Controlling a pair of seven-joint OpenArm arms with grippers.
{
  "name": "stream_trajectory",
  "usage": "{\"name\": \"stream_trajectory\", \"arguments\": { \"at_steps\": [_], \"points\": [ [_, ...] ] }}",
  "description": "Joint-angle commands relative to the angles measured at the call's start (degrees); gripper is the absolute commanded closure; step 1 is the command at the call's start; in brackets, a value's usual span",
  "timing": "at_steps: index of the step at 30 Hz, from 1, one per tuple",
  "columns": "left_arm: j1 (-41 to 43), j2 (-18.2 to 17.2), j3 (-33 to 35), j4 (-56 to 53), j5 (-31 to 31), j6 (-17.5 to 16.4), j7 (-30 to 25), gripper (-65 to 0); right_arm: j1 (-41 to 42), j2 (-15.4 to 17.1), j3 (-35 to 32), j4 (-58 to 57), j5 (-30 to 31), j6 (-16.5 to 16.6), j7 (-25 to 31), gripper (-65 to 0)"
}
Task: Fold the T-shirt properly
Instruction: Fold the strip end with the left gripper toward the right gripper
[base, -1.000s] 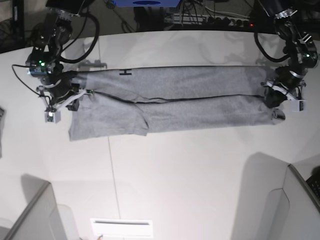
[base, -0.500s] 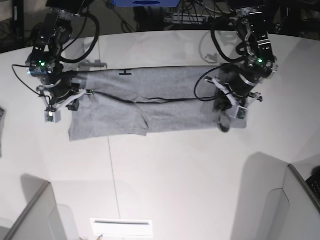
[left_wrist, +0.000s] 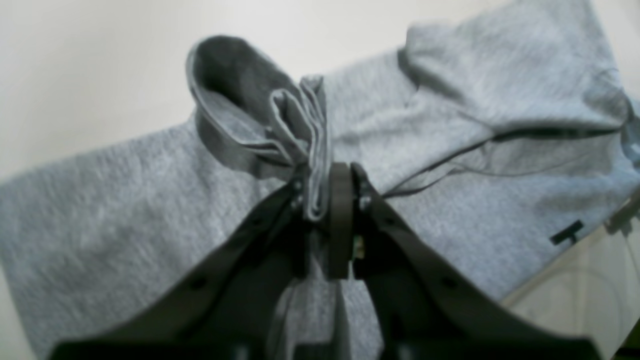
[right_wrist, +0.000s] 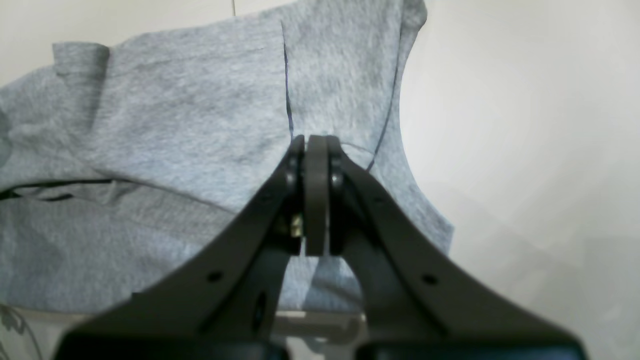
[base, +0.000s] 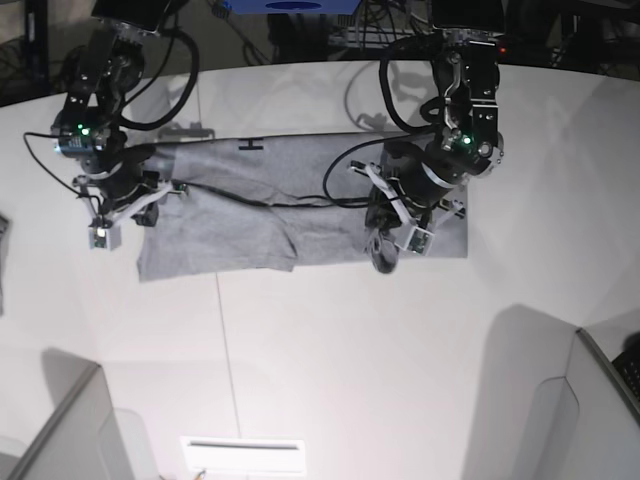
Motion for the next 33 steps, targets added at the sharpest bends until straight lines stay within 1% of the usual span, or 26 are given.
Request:
{"name": "stream_trajectory", "arguments": {
  "at_steps": [1,8,11,33],
  "points": [
    [-0.82,0.17,0.06,0.57,-1.13,-0.32,-1.23,0.0,0.55,0.48,0.18,0.79,0.57,-0.03,1.21,0.0],
    [-1.18,1.84,1.99,0.30,-0.78,-0.32,-1.14,0.0,0.64,0.48,0.18,0.79,0.57,-0.03,1.21,0.0],
    [-1.18,1.84,3.57,0.21,-0.78,-0.32,-1.23,0.0,0.90,0.48,0.18,0.79,0.57,-0.03,1.21,0.0],
    [-1.18,1.75,3.57,0.13,-1.04,-0.32,-0.96,0.0,0.99,0.48,0.09,0.70,0.57,-0.03,1.21,0.0]
  ]
}}
